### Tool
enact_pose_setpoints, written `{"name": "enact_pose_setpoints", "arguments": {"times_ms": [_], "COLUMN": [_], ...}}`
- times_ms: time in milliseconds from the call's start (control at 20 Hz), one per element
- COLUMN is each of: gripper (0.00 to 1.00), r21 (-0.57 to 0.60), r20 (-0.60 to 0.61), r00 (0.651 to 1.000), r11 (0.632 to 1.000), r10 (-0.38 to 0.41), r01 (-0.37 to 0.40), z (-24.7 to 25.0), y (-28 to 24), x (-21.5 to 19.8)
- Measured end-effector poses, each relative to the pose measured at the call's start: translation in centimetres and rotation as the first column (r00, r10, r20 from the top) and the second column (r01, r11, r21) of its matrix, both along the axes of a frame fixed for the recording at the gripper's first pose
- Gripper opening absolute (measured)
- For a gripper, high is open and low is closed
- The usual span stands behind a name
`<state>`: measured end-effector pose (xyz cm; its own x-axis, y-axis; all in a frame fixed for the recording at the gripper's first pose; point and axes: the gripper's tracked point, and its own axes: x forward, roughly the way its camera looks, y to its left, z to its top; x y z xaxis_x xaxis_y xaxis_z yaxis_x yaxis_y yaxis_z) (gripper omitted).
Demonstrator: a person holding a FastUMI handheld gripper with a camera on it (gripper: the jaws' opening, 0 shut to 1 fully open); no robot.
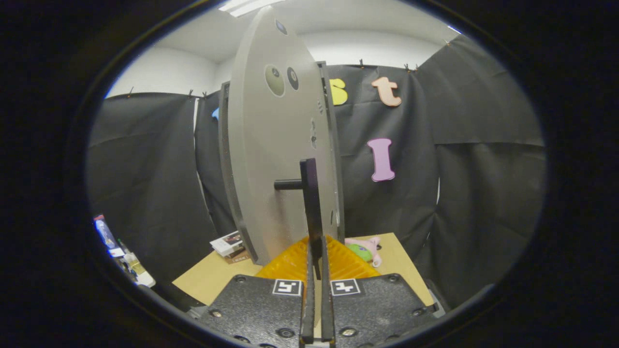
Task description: Open the shoe cabinet door, grab the shoes and put them into the shoe cabinet, then close the shoe cabinet door.
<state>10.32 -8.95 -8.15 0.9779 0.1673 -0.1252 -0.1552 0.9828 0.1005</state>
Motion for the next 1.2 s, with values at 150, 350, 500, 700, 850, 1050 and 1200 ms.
{"name": "enact_pose_setpoints", "arguments": {"times_ms": [150,350,500,700,850,1050,1200], "gripper": [0.07,0.05,0.04,0.04,0.1,0.5,0.89], "r21": [0.007,0.017,0.042,0.041,0.074,-0.025,-0.076], "r20": [-0.001,0.002,-0.001,-0.012,-0.024,0.057,0.086], "r00": [1.0,0.999,1.0,0.999,0.998,0.988,0.979], "r11": [1.0,0.999,0.999,0.998,0.996,0.99,0.979], "r10": [-0.019,-0.048,-0.011,-0.047,-0.055,-0.141,-0.182], "r01": [0.019,0.048,0.011,0.047,0.057,0.142,0.189], "z": [0.2,0.0,0.0,-0.3,0.4,2.2,2.1], "y": [-2.8,-6.1,-5.8,-6.2,-6.3,-8.0,-7.7], "x": [0.3,0.9,1.1,1.1,-0.4,-2.7,-5.0]}}
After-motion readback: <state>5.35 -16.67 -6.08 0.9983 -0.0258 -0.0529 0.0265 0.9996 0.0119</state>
